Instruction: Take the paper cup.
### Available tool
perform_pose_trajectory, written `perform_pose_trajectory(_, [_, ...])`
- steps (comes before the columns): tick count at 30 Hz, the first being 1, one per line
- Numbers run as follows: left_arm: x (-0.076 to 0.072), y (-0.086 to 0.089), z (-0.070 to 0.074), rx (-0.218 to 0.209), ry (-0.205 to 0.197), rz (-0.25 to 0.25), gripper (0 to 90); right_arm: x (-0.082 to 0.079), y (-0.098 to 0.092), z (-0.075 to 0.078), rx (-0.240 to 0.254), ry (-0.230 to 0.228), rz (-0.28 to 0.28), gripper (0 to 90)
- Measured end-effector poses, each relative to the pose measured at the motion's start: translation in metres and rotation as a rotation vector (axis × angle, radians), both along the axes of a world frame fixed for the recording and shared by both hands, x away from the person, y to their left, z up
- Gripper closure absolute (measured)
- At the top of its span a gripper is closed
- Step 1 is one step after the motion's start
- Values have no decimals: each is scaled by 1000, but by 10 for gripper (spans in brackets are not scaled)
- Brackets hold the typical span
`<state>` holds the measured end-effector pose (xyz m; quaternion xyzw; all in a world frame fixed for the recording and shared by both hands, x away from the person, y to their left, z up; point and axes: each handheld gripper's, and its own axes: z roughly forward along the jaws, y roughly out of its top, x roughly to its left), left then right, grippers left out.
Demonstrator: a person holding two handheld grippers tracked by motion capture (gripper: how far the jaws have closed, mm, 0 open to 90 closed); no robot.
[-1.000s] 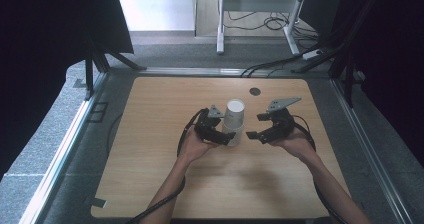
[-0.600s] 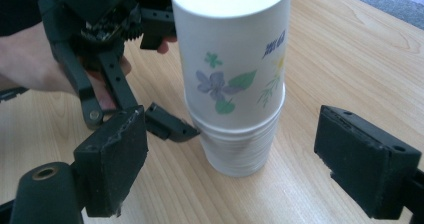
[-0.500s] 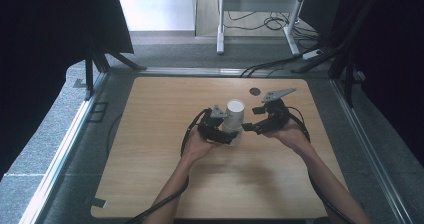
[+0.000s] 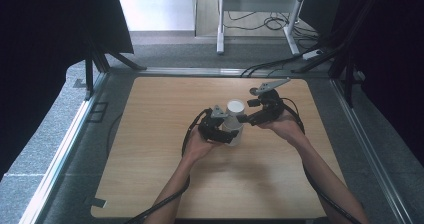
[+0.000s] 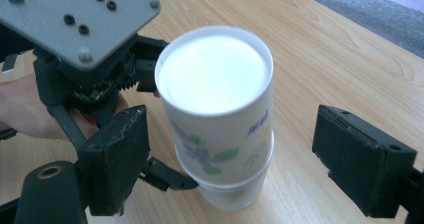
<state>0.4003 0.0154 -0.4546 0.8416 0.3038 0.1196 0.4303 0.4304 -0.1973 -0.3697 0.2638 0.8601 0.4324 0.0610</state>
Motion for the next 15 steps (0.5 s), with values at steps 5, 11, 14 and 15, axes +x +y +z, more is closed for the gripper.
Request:
perform_pose_trajectory(5, [0, 0, 1, 8, -2, 0, 216, 3, 8, 6, -8, -10, 10, 164])
perform_pose_trajectory(11, [0, 0, 1, 11, -1, 0, 219, 7, 17, 9, -25, -14, 20, 213])
perform_pose_trajectory(14, [0, 0, 1, 12, -1, 0, 219, 8, 20, 11, -36, -20, 23, 258])
perform_pose_trajectory(15, [0, 0, 1, 12, -1, 0, 219, 9, 21, 11, -37, -20, 26, 273])
